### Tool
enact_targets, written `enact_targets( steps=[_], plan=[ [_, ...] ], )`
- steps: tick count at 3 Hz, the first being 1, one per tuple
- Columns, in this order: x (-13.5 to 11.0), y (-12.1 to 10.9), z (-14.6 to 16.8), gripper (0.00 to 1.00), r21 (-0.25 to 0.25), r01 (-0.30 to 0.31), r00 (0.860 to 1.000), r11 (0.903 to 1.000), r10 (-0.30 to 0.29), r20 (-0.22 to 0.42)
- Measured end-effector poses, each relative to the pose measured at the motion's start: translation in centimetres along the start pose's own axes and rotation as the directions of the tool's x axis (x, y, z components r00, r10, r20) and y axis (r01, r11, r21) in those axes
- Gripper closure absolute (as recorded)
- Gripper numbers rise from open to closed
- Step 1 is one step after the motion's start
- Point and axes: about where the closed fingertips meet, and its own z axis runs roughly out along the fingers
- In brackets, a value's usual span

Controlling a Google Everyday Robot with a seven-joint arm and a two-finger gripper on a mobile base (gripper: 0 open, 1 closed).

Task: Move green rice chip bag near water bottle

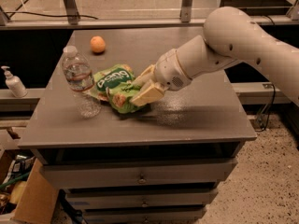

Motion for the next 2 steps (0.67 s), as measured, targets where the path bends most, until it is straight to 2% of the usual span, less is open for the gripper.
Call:
enact_targets(
  steps=[2],
  plan=[
    [0.46, 0.12, 0.21, 0.15, -0.001, -0.01, 1.0, 1.0, 0.01, -0.01]
  ],
)
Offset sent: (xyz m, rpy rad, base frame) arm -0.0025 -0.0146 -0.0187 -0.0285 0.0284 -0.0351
